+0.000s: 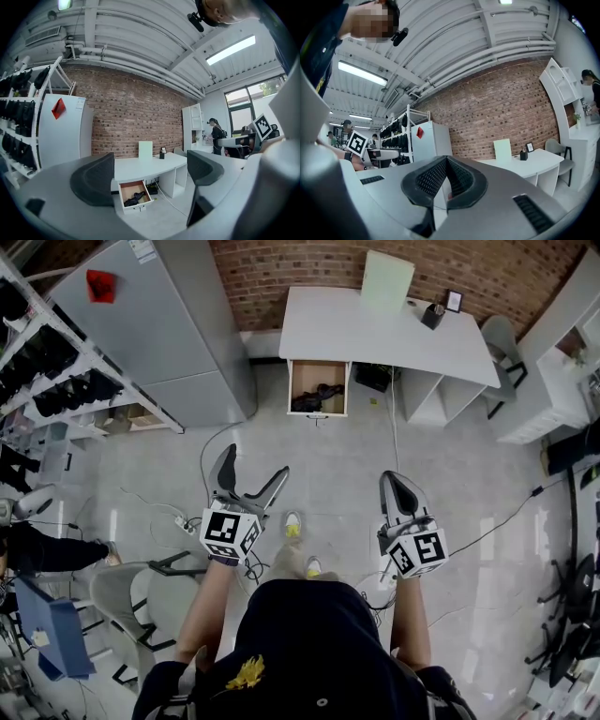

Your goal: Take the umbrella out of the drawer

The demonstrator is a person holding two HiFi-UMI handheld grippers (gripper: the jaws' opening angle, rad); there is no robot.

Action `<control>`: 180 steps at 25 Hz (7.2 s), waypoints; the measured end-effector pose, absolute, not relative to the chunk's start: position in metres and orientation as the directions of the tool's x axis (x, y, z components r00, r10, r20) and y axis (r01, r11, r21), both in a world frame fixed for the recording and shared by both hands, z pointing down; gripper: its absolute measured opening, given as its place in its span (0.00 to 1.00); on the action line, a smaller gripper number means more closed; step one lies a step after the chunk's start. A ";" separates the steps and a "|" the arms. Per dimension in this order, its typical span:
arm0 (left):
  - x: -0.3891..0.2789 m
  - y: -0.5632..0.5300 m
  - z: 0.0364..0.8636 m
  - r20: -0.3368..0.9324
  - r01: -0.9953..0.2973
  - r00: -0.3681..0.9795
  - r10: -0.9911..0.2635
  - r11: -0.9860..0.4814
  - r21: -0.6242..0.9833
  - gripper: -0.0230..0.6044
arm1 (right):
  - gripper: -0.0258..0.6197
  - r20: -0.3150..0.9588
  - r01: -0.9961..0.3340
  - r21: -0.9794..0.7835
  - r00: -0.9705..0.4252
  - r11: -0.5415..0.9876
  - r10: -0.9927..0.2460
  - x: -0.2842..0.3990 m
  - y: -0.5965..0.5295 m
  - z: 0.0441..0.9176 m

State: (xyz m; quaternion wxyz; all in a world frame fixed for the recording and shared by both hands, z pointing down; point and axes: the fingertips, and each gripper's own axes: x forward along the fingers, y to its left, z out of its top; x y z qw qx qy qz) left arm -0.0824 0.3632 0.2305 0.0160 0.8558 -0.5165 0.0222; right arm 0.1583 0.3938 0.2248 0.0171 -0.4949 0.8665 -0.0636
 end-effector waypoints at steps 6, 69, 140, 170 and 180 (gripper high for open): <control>-0.078 0.344 0.237 0.060 -0.874 0.486 -0.872 -0.487 0.008 0.80 | 0.08 0.037 -0.865 -0.122 -0.495 0.487 -0.868 0.153 0.377 0.226; -0.091 0.047 0.321 0.180 -0.783 0.618 -0.765 -0.621 0.047 0.79 | 0.08 0.213 -0.907 -0.047 -0.419 0.419 -0.883 0.099 0.071 0.272; 0.021 -0.178 0.658 0.631 -0.736 0.534 -0.564 -0.677 0.018 0.79 | 0.08 0.531 -0.895 -0.252 -0.445 0.367 -0.721 0.137 -0.184 0.534; 0.029 -0.175 0.800 0.712 -0.659 0.555 -0.430 -0.749 0.061 0.79 | 0.08 0.601 -0.909 -0.294 -0.416 0.295 -0.682 0.127 -0.175 0.657; 0.032 -0.178 0.841 0.748 -0.639 0.538 -0.390 -0.767 0.059 0.79 | 0.08 0.646 -0.908 -0.318 -0.417 0.272 -0.639 0.126 -0.152 0.693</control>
